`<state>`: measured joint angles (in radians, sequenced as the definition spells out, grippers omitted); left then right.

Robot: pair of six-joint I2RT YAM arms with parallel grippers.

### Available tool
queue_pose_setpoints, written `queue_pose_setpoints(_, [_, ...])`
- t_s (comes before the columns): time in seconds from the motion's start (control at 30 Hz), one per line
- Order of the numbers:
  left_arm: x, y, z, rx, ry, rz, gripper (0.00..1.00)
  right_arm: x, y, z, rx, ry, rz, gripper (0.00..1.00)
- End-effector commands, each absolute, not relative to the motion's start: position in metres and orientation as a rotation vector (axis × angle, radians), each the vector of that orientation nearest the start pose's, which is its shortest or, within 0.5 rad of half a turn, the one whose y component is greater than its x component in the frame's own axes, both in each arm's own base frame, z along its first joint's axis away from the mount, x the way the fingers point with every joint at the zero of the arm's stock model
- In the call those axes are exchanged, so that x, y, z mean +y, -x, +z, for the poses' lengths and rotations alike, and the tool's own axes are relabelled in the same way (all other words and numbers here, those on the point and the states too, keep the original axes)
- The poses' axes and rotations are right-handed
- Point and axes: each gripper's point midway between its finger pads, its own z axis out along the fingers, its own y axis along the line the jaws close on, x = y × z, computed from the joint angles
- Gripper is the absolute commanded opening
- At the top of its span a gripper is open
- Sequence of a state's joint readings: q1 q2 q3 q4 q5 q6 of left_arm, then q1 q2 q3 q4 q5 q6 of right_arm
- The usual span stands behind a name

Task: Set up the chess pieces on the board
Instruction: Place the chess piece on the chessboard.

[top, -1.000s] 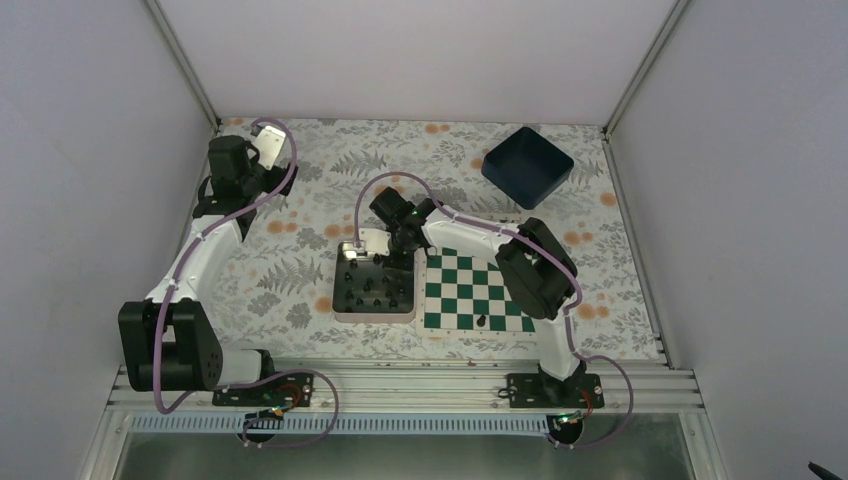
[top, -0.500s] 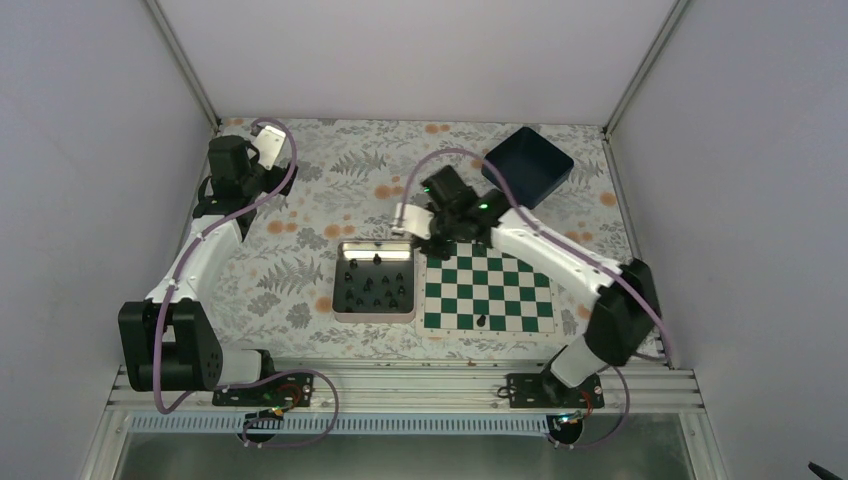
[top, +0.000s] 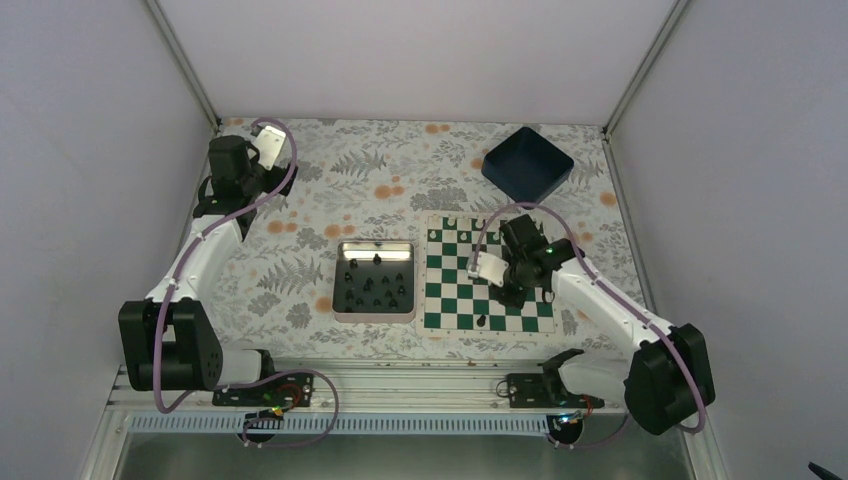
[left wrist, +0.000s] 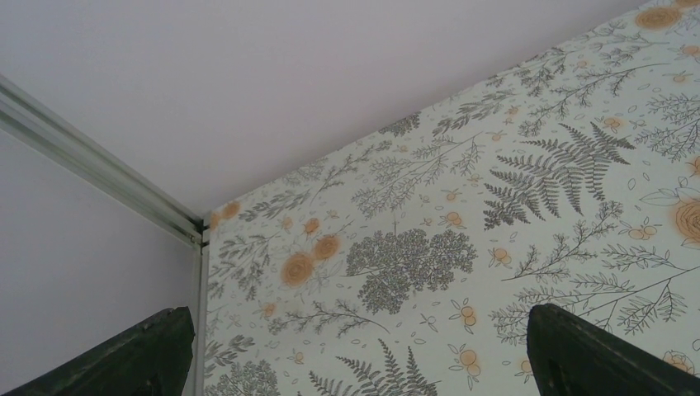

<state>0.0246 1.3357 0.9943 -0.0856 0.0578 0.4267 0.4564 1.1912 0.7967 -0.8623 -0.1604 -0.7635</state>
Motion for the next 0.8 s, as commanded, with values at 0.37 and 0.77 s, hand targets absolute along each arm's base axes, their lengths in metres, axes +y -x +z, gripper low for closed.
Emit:
queue_pose_setpoints(0.37, [0.006,-0.44,0.242,1.96,-0.431,0.261,1.0,0.113,-0.164,0.043,2.253,1.803,0.179,0.04])
queue_pose_setpoints(0.77, [0.008,-0.443,0.235,1.977,-0.434,0.273,1.0,0.122,-0.158,0.05,2.214,1.847,0.27,0.04])
